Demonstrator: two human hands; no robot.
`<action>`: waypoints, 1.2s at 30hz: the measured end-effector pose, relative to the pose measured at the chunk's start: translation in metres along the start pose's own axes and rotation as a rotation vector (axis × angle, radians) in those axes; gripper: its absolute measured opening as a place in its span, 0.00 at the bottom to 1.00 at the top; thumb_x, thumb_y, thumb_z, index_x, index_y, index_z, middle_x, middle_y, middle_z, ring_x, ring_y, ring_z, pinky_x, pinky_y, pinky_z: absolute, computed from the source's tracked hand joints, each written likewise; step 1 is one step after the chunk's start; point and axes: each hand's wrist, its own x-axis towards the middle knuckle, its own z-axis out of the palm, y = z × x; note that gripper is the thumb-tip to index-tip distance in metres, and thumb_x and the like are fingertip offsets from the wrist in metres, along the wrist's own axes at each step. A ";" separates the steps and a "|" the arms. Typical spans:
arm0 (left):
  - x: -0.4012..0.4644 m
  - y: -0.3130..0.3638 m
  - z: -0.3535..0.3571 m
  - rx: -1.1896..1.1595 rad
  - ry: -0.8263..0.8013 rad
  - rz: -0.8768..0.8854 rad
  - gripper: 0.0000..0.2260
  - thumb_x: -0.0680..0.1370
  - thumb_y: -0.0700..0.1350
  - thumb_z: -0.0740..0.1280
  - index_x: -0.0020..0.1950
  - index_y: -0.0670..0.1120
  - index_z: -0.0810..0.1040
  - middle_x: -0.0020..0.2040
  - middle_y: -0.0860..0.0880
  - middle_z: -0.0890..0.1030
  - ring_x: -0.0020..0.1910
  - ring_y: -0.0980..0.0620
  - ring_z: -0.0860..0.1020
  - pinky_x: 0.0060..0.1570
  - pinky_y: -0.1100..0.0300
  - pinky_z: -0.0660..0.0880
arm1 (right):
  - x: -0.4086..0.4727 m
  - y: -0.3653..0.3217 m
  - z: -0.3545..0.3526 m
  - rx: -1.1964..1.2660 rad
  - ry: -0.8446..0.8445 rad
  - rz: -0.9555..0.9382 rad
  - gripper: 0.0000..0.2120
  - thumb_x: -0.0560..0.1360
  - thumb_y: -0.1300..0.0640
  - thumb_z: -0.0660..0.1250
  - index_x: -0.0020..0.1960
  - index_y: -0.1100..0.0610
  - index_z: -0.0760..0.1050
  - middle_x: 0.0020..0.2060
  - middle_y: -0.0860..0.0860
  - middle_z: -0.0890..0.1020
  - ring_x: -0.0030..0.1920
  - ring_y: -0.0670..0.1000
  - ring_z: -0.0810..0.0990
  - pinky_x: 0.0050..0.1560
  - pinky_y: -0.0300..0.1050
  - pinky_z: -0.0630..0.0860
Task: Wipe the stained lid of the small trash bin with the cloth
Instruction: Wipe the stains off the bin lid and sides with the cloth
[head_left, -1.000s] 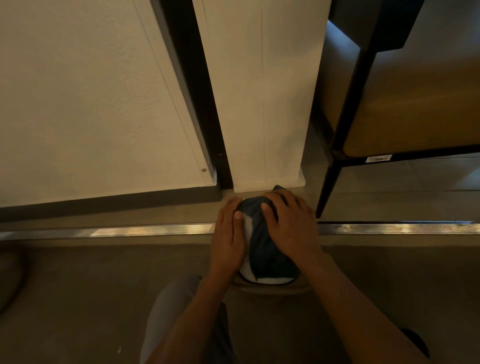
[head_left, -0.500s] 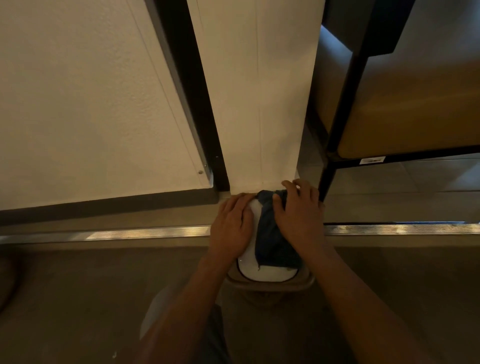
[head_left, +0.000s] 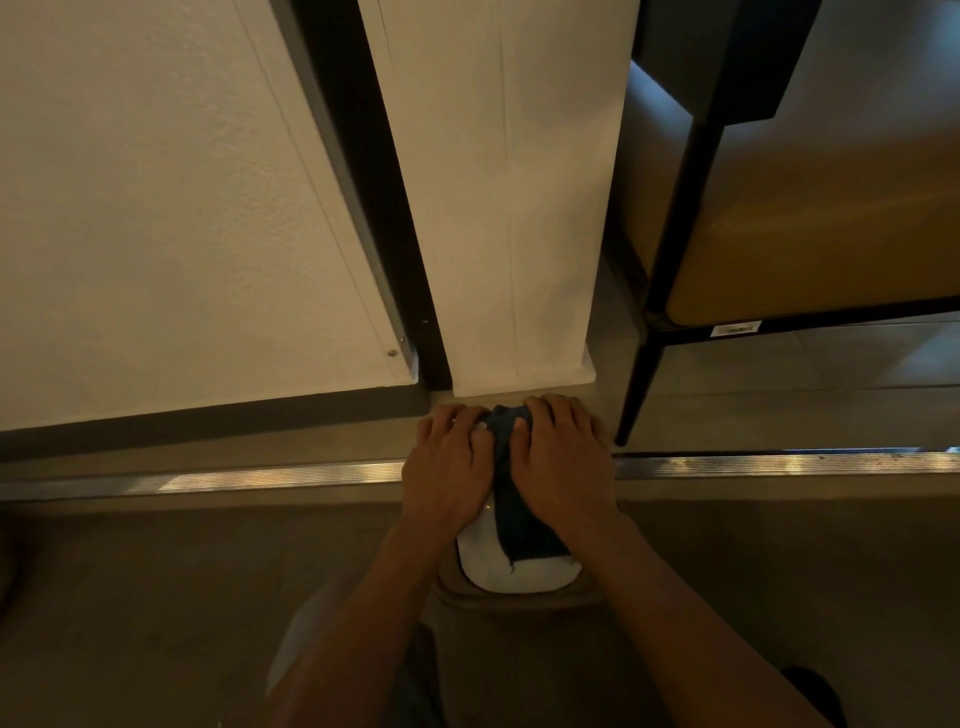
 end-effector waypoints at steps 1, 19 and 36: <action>-0.003 0.001 0.001 -0.022 0.009 -0.001 0.35 0.76 0.61 0.40 0.70 0.44 0.73 0.68 0.43 0.75 0.67 0.46 0.71 0.66 0.60 0.63 | 0.003 0.003 0.000 0.007 -0.004 -0.007 0.21 0.82 0.47 0.50 0.68 0.56 0.70 0.64 0.55 0.75 0.65 0.55 0.71 0.69 0.55 0.65; -0.010 0.008 0.003 -0.057 0.066 -0.094 0.24 0.81 0.53 0.51 0.69 0.44 0.74 0.65 0.43 0.77 0.65 0.44 0.74 0.61 0.61 0.60 | -0.020 0.032 0.007 0.420 0.168 -0.182 0.19 0.83 0.51 0.57 0.66 0.61 0.74 0.62 0.56 0.76 0.63 0.50 0.72 0.68 0.48 0.69; -0.010 0.010 0.003 -0.027 0.119 -0.082 0.21 0.82 0.52 0.50 0.68 0.48 0.75 0.63 0.47 0.78 0.61 0.48 0.75 0.57 0.60 0.67 | 0.038 0.039 -0.004 0.599 -0.157 0.190 0.12 0.82 0.50 0.57 0.53 0.54 0.77 0.47 0.50 0.79 0.45 0.44 0.77 0.45 0.37 0.71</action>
